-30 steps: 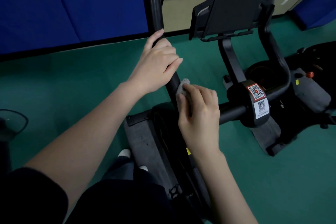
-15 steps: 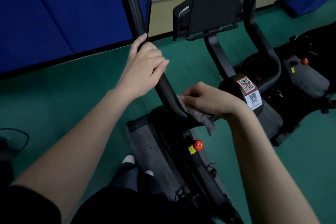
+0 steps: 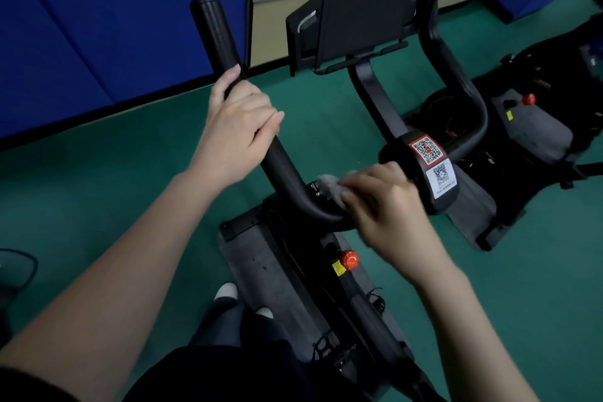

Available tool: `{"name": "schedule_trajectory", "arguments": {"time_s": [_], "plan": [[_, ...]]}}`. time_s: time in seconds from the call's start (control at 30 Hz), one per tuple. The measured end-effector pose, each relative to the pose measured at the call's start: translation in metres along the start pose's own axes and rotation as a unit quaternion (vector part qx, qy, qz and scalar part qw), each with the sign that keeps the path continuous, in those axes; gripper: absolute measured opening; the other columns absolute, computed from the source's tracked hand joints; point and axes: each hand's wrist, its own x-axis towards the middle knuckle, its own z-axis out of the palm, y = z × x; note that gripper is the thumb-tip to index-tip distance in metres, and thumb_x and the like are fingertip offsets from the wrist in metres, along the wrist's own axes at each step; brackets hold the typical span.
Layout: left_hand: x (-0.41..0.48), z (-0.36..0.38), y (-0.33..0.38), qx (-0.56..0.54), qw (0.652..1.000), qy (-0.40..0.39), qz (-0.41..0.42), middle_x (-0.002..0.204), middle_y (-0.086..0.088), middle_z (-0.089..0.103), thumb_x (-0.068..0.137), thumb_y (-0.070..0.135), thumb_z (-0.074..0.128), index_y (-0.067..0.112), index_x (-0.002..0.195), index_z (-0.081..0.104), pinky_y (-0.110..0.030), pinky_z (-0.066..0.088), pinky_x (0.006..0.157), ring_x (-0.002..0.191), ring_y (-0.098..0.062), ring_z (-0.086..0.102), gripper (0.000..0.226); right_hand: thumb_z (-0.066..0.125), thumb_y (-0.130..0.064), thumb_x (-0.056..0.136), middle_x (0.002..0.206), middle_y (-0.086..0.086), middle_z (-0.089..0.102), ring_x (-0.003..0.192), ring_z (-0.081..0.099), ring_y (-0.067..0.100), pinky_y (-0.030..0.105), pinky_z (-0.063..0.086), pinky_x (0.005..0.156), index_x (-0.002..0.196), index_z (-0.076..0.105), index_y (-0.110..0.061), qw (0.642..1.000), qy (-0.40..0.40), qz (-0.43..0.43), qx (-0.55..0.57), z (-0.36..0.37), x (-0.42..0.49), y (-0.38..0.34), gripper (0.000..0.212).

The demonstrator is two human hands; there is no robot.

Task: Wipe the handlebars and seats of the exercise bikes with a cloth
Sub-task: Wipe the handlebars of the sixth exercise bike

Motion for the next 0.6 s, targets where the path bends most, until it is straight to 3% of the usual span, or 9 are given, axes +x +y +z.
{"name": "schedule_trajectory", "arguments": {"time_s": [0.1,0.3,0.47,0.6], "plan": [[0.0,0.001,-0.001,0.004,1.0,0.007,0.007,0.067,0.003,0.058,0.098,0.022,0.039,0.011,0.066,0.064,-0.032,0.006,0.115,0.089,-0.021,0.055,0.042,0.063,-0.009,0.09,0.092,0.007,0.065,0.093,0.052,0.023,0.012,0.034,0.085,0.098,0.072,-0.006,0.998,0.051,-0.006,0.045,0.013,-0.013,-0.003,0.013],[-0.002,0.003,-0.004,0.001,1.0,0.005,0.008,0.068,0.003,0.06,0.098,0.022,0.038,0.012,0.066,0.063,-0.032,0.004,0.116,0.09,-0.019,0.053,0.042,0.065,-0.007,0.089,0.101,0.012,0.065,0.097,0.053,0.029,0.025,0.038,0.09,0.105,0.071,0.0,0.963,0.252,0.087,0.029,0.027,-0.019,0.016,0.018],[-0.002,0.005,-0.004,-0.003,1.0,0.017,0.012,0.067,0.003,0.06,0.098,0.021,0.039,0.012,0.065,0.064,-0.029,0.003,0.116,0.09,-0.019,0.053,0.043,0.06,-0.011,0.092,0.105,0.008,0.063,0.097,0.048,0.021,0.022,0.035,0.094,0.109,0.07,-0.003,0.944,0.318,0.059,0.063,0.053,-0.04,0.008,0.021],[-0.003,0.005,-0.005,0.001,1.0,0.015,0.015,0.066,0.002,0.06,0.099,0.021,0.038,0.011,0.066,0.064,-0.027,0.001,0.115,0.09,-0.019,0.053,0.043,0.063,-0.003,0.089,0.106,0.016,0.061,0.1,0.051,0.027,0.024,0.038,0.095,0.11,0.069,0.0,0.897,0.407,0.144,0.091,0.053,-0.029,0.023,0.022]]}}
